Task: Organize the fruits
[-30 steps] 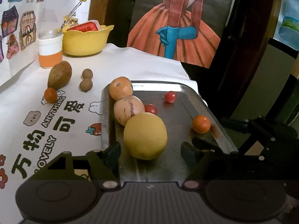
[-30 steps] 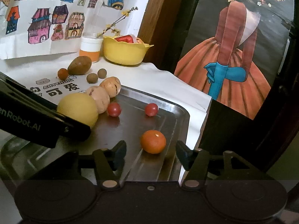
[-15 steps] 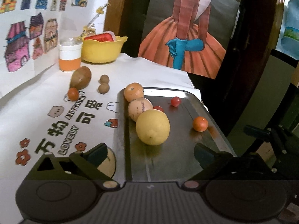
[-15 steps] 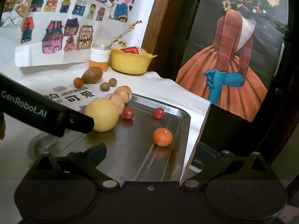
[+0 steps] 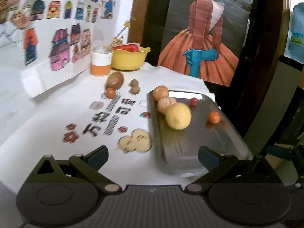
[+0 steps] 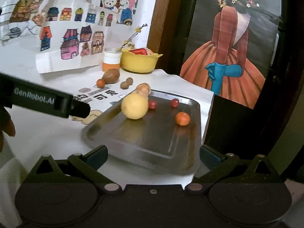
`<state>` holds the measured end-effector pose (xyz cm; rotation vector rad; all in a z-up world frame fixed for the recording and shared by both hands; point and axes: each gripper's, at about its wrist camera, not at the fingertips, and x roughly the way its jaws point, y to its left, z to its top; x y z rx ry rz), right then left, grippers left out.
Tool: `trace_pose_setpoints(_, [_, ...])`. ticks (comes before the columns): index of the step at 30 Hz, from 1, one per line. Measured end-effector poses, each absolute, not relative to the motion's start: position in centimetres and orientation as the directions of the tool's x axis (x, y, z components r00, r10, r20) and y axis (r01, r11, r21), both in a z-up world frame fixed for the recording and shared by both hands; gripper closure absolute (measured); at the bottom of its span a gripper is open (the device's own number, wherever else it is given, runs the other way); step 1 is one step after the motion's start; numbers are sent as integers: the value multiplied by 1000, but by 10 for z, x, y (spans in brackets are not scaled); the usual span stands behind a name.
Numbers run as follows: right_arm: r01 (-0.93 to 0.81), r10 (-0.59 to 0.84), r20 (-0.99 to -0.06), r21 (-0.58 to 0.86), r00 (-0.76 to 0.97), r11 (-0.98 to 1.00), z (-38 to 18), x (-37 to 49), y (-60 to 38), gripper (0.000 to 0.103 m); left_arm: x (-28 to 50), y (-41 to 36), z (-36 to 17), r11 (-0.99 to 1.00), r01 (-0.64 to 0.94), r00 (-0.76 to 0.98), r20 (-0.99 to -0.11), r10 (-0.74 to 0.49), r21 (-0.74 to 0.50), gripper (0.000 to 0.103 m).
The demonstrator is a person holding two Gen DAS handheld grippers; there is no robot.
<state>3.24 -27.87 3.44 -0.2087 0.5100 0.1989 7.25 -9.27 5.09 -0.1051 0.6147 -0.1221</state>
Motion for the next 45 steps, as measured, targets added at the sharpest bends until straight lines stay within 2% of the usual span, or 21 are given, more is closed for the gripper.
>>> trace_pose_setpoints(10, [-245, 148, -486, -142, 861, 959, 47, -25, -244, 1, 9, -56, 46, 994, -9, 804, -591, -56, -106, 0])
trace_pose_setpoints(16, [-270, 169, -477, -153, 863, 951, 55, -59, -227, 1, -26, -33, 56, 994, -65, 820, -572, 1, -91, 0])
trace_pose_setpoints(23, [-284, 217, -504, -58, 836, 957, 76, -68, -221, 1, -41, -9, 80, 992, -82, 844, -537, 20, -91, 0])
trace_pose_setpoints(27, [-306, 252, -492, -30, 833, 952, 102, -57, -220, 1, -30, 0, 100, 994, -60, 861, -508, 4, -93, 0])
trace_pose_setpoints(34, [-327, 246, -449, -112, 859, 938, 169, -15, -219, 1, 8, 16, 143, 996, -61, 904, -427, 25, -72, 0])
trace_pose_setpoints(40, [-394, 286, -488, -133, 824, 909, 211, 48, -215, 1, 62, 31, 163, 991, -66, 897, -442, 8, -118, 0])
trace_pose_setpoints(45, [-443, 327, -495, -135, 805, 886, 240, 112, -207, 1, 111, 35, 160, 992, -73, 880, -475, 15, -104, 0])
